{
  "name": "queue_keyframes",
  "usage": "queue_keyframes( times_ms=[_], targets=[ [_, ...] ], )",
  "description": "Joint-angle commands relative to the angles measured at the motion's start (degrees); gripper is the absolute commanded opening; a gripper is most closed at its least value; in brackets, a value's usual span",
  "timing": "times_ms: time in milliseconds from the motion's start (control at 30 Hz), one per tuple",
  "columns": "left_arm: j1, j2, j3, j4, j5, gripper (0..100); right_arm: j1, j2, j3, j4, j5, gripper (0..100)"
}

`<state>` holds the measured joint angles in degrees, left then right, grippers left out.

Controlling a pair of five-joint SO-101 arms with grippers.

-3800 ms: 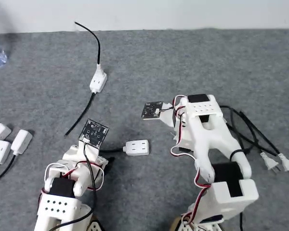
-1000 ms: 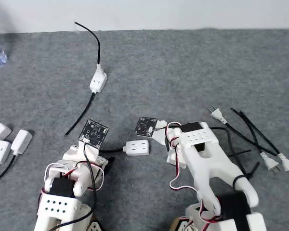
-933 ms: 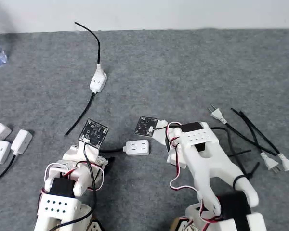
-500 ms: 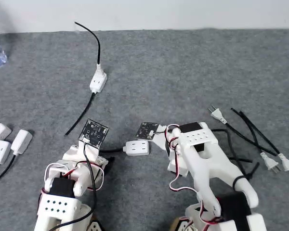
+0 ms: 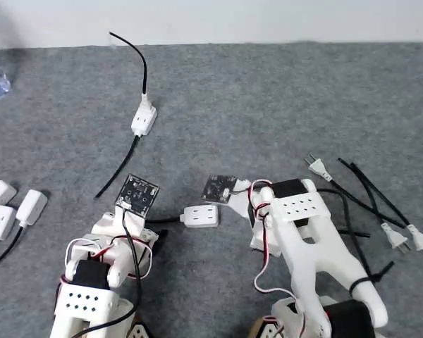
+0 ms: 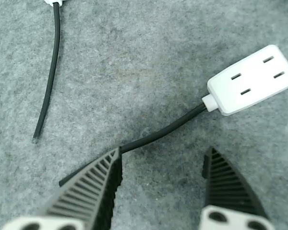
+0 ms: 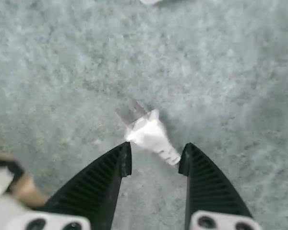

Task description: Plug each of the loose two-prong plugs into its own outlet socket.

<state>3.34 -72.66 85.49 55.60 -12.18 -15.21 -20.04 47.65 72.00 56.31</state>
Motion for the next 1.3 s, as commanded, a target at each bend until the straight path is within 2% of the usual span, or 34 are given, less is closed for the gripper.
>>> queue_keyframes(
  times_ms=[0,133,267,500,633,833,1000,1267],
  targets=[
    [0.18,-0.7,-0.4,-1.49,-0.62,26,1.63,-1.8,-1.58,5.49,9.14,16.5],
    [0.35,-0.7,-0.4,-1.49,-0.62,26,6.2,-2.51,-1.58,6.64,21.01,20.7],
    [0.35,-0.7,-0.31,-1.49,-0.62,26,8.04,-2.33,-0.7,2.77,25.23,27.0],
    [0.44,-0.62,-0.31,-1.49,-2.29,26,3.03,-2.33,4.22,-5.05,25.41,27.4],
    [0.44,-0.62,-0.31,-1.49,-2.37,26,2.51,-2.24,5.98,-8.84,25.41,27.4],
    [0.53,-0.7,-0.31,-1.32,-2.37,26,2.42,-2.24,8.62,-10.86,25.58,26.6],
    [0.53,-0.7,-0.31,-1.32,-2.37,26,2.86,-2.24,9.76,-10.95,27.43,20.0],
    [0.53,-0.7,-0.31,-1.23,-2.37,26,2.42,-2.15,9.85,-11.03,27.69,20.1]
  ],
)
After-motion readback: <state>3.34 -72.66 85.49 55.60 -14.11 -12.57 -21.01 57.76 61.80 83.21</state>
